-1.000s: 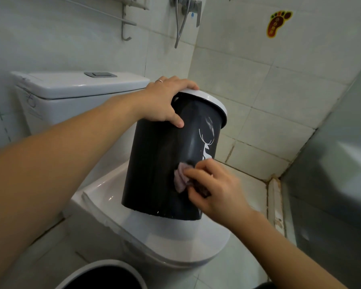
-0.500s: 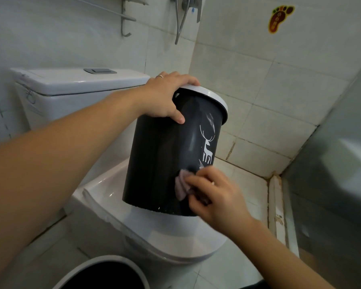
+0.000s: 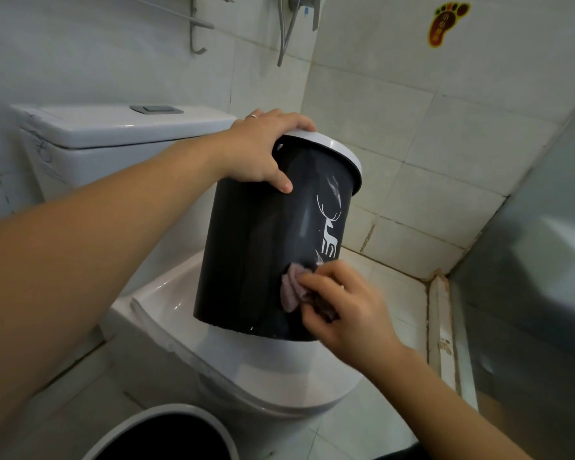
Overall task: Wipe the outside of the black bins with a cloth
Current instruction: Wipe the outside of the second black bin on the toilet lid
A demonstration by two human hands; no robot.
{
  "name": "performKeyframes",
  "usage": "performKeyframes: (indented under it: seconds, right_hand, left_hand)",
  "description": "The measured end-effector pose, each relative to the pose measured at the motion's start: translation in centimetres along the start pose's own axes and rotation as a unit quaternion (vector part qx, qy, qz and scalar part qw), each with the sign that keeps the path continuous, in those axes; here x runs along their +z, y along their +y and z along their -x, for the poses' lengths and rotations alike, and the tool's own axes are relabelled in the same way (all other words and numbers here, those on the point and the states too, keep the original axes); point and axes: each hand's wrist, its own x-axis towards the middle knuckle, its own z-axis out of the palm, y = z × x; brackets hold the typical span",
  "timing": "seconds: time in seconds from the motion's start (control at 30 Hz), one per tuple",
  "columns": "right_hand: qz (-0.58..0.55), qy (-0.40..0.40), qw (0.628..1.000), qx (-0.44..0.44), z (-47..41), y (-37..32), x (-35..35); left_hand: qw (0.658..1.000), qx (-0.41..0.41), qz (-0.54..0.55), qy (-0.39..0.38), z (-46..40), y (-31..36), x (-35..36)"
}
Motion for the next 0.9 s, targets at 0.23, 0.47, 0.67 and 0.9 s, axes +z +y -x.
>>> performKeyframes:
  seconds: [0.23, 0.47, 0.67, 0.9]
  right_hand:
    - [0.01, -0.069, 0.995, -0.072, 1.0, 0.2, -0.5]
    - [-0.004, 0.032, 0.998, 0.049, -1.0, 1.2, -0.2]
    - [-0.045, 0.052, 0.997, 0.041, 1.5, 0.6, 1.1]
    - [-0.052, 0.077, 0.995, 0.034, 2.2, 0.4, 1.6]
  left_hand:
    - [1.0, -0.004, 0.008, 0.006, 0.2, 0.1, 0.0]
    - [1.0, -0.007, 0.005, 0.008, 0.3, -0.1, -0.1]
    - [0.999, -0.022, 0.024, 0.01, 0.2, 0.0, -0.1]
    - [0.999, -0.022, -0.014, 0.032, 0.3, 1.5, 0.3]
